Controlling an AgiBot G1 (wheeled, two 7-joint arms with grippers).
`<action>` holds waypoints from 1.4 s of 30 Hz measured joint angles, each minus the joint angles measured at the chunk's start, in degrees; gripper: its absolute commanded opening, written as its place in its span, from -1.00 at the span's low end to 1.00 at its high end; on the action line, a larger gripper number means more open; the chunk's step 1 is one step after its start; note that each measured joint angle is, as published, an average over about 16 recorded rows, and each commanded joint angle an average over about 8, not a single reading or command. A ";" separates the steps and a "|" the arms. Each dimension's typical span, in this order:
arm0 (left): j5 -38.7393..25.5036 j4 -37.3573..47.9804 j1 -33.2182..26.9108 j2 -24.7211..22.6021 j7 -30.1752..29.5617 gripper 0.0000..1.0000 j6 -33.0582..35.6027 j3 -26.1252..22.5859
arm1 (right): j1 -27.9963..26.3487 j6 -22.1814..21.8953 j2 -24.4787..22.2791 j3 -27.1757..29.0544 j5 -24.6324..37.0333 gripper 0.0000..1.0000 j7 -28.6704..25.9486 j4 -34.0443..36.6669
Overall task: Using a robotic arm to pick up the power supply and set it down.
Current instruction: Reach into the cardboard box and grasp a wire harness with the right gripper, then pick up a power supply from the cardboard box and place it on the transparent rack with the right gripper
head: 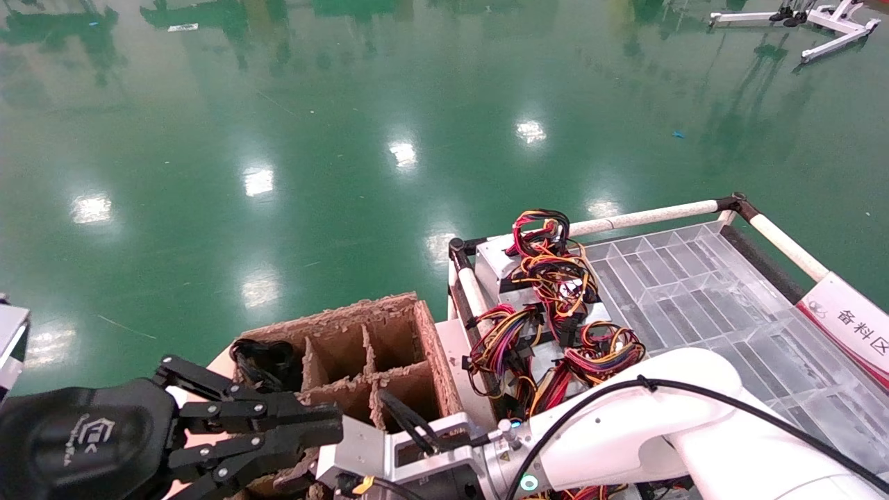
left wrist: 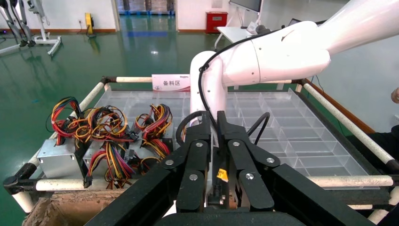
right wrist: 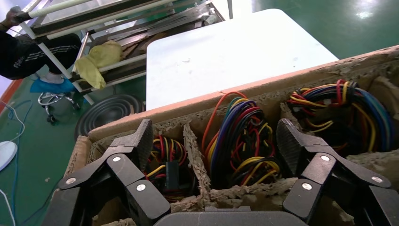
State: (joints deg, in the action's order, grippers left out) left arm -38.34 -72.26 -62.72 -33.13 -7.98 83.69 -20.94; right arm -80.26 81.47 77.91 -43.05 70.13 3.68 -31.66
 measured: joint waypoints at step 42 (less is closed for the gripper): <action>0.01 0.00 -0.01 0.01 0.01 1.00 -0.01 -0.02 | 0.37 -2.24 -0.64 -13.03 -17.56 -1.00 3.69 6.35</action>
State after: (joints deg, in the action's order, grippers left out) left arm -38.33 -72.26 -62.73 -33.12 -7.97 83.69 -20.95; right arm -79.89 79.24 77.26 -56.09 52.57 7.38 -25.30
